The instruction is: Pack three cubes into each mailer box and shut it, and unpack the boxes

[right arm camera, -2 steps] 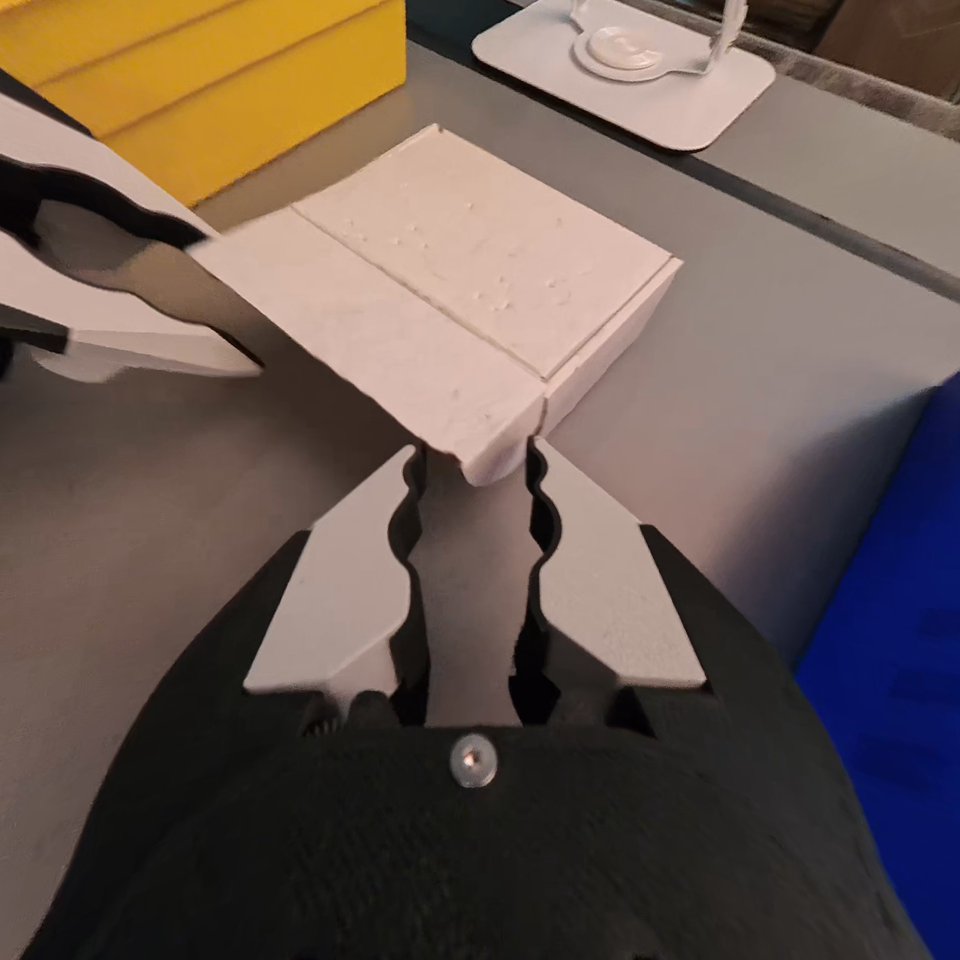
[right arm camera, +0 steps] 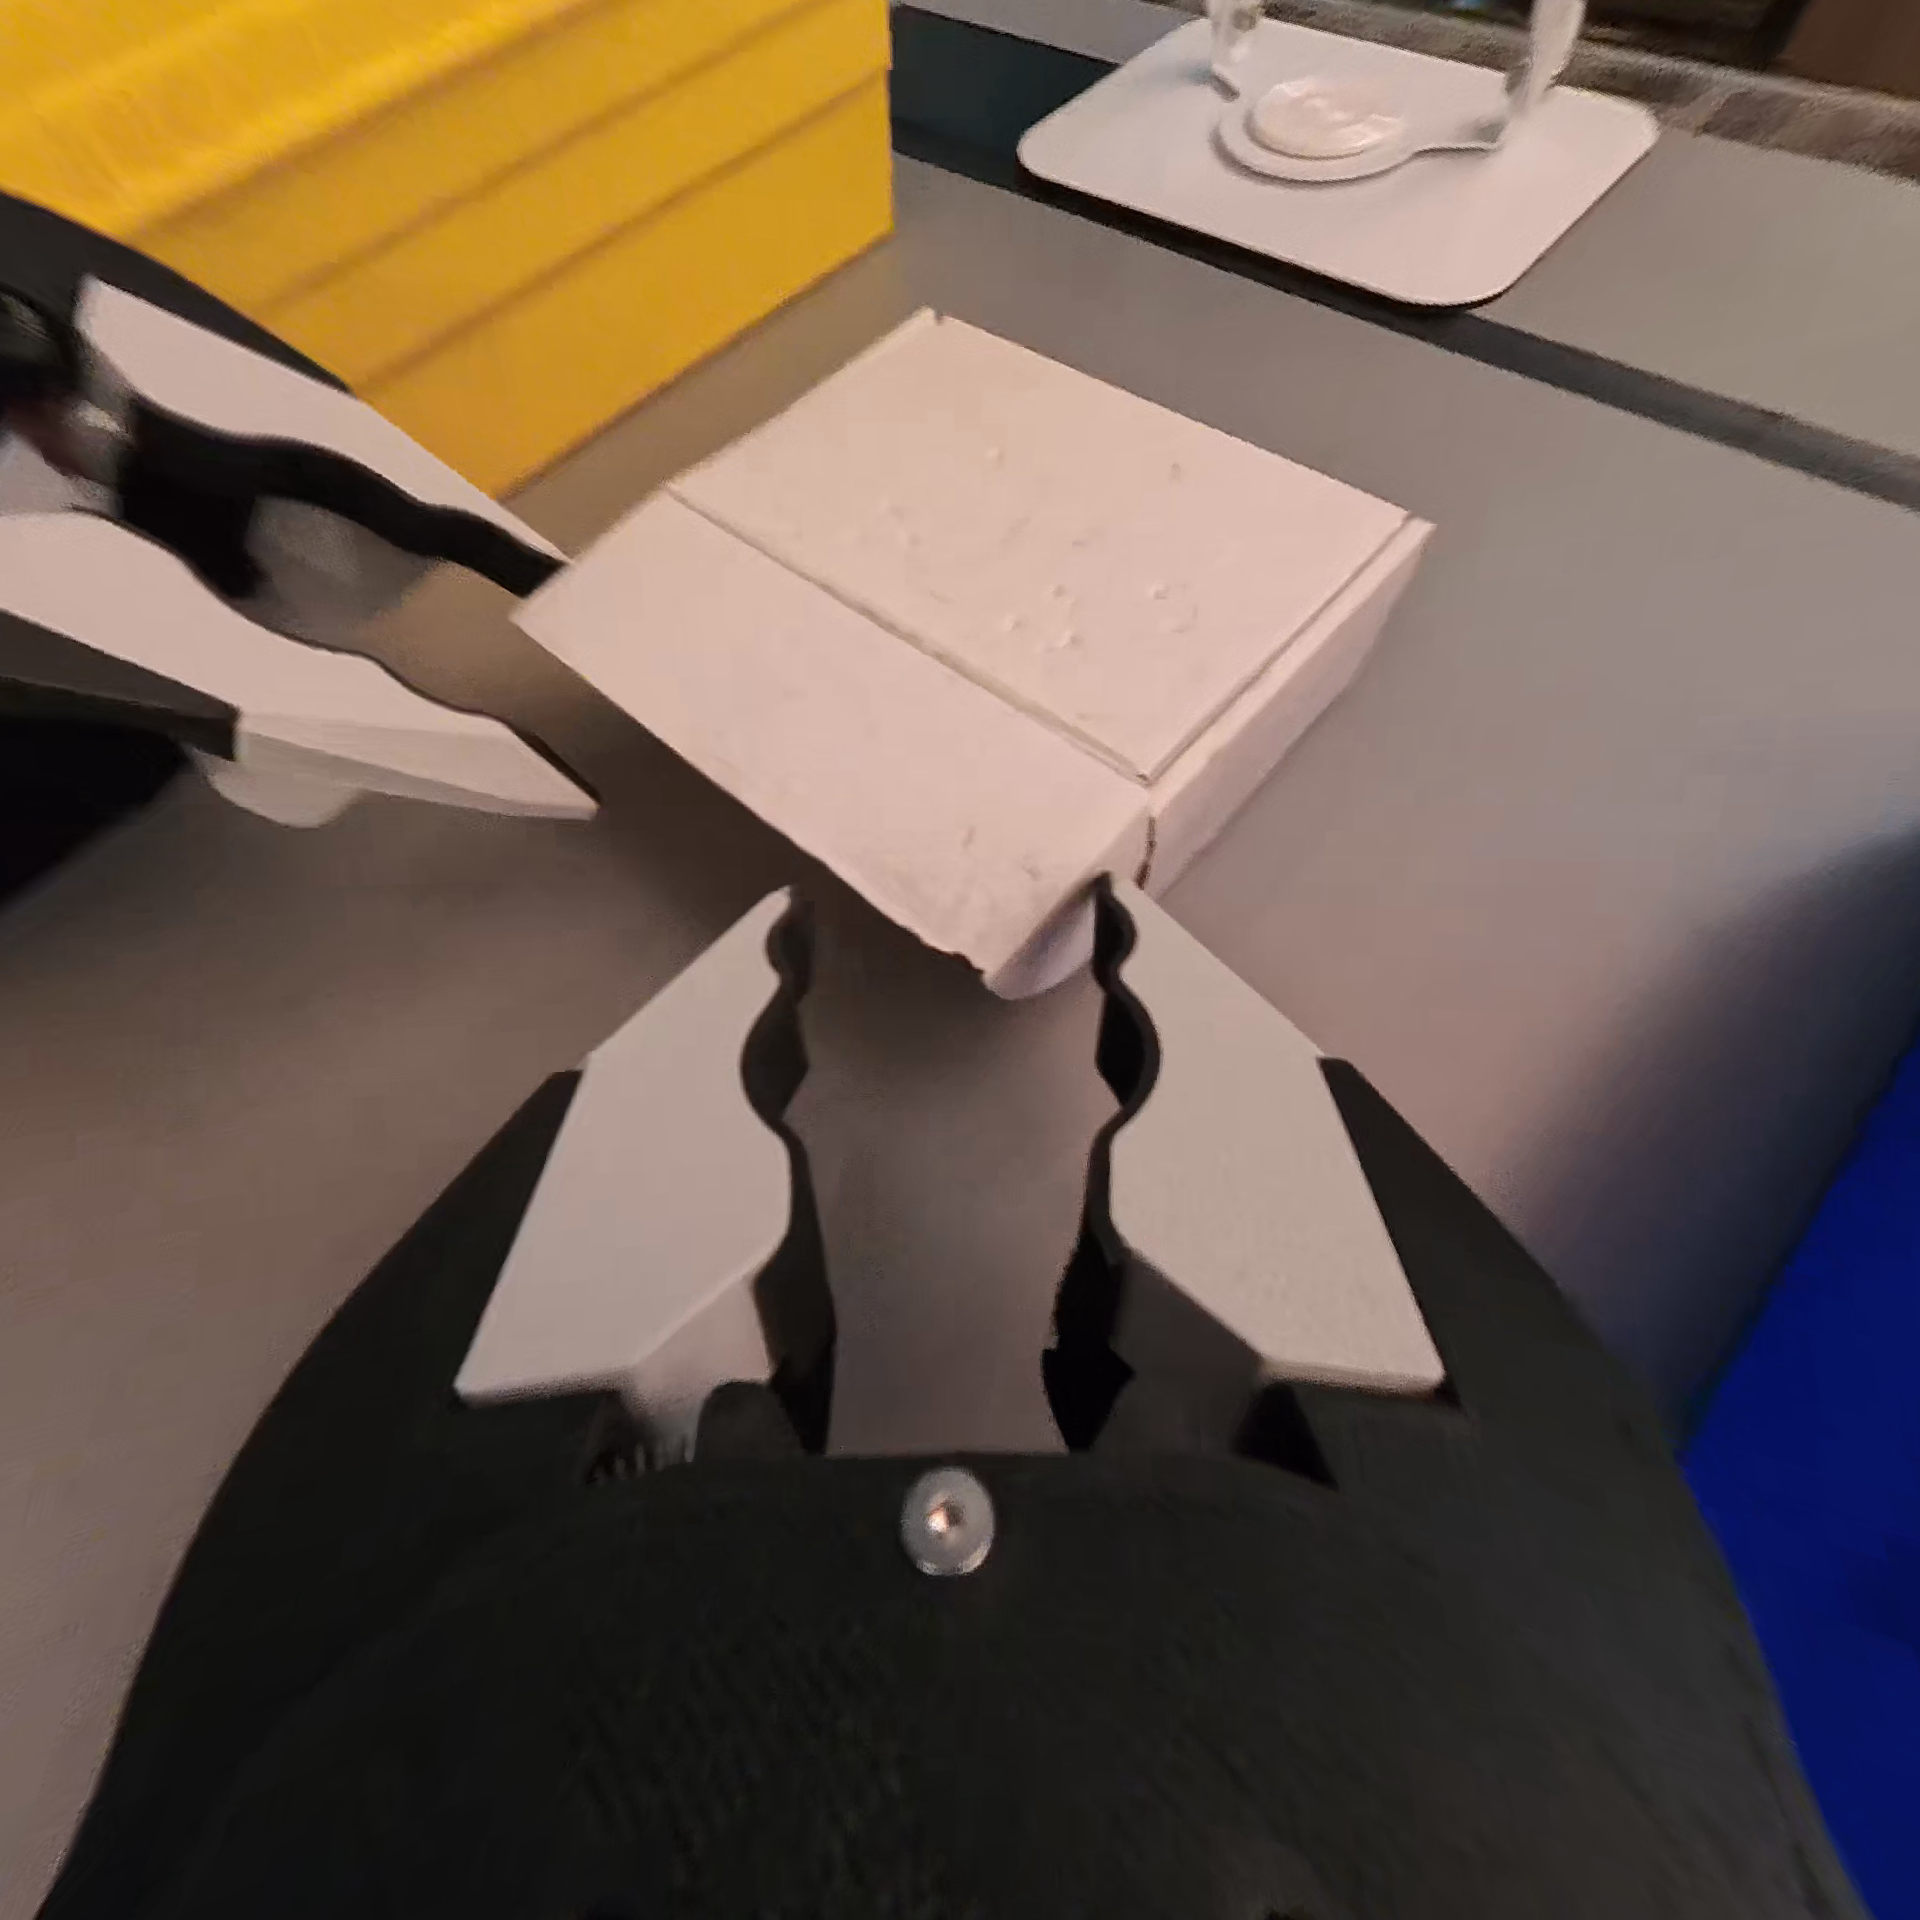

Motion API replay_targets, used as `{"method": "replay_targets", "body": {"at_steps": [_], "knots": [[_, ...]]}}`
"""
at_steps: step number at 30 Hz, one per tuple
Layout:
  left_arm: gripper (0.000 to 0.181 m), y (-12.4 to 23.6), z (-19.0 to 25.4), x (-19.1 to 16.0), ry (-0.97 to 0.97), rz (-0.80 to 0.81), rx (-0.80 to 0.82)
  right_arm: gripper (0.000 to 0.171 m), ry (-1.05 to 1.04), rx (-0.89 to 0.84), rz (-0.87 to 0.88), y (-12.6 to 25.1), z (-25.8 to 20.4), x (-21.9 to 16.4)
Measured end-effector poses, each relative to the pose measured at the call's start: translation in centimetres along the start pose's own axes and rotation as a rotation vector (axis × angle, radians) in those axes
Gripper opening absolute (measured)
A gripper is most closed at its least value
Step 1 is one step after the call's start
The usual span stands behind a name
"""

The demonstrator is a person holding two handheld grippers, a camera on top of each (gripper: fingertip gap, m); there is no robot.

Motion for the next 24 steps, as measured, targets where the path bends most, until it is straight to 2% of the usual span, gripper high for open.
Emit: {"method": "replay_targets", "body": {"at_steps": [3,7,10,13,18,24], "knots": [[0.061,0.6,-0.4,0.4,0.055,0.040,-0.033,0.063,-0.107,0.078,0.038,0.5,0.4,0.3],[0.061,1.1,-0.9,1.0,0.137,0.102,-0.070,0.062,-0.243,0.073,0.100,0.7,1.6,0.6],[0.063,0.6,-1.0,1.0,0.229,0.105,-0.142,0.061,-0.294,0.121,0.085,-0.1,1.4,0.3],[0.062,0.4,-1.2,1.0,0.286,0.115,-0.188,0.059,-0.269,0.099,0.042,-0.9,1.3,-0.2],[0.049,0.1,-1.6,0.7,0.271,0.113,-0.150,0.056,-0.237,0.084,0.027,-1.2,1.0,-0.4],[0.047,0.2,-1.5,0.6,0.237,0.101,-0.121,0.053,-0.218,0.060,0.009,-1.0,0.7,-0.5]]}}
Point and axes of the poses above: each gripper's, where its closed fingertips meet, y back along the fingers, x out of its top, z = x × y across the jaws, the point moved 5 cm from there along y, back along the fingers, and after that the axes turned 3 degrees about z, right-handed, at the moved point
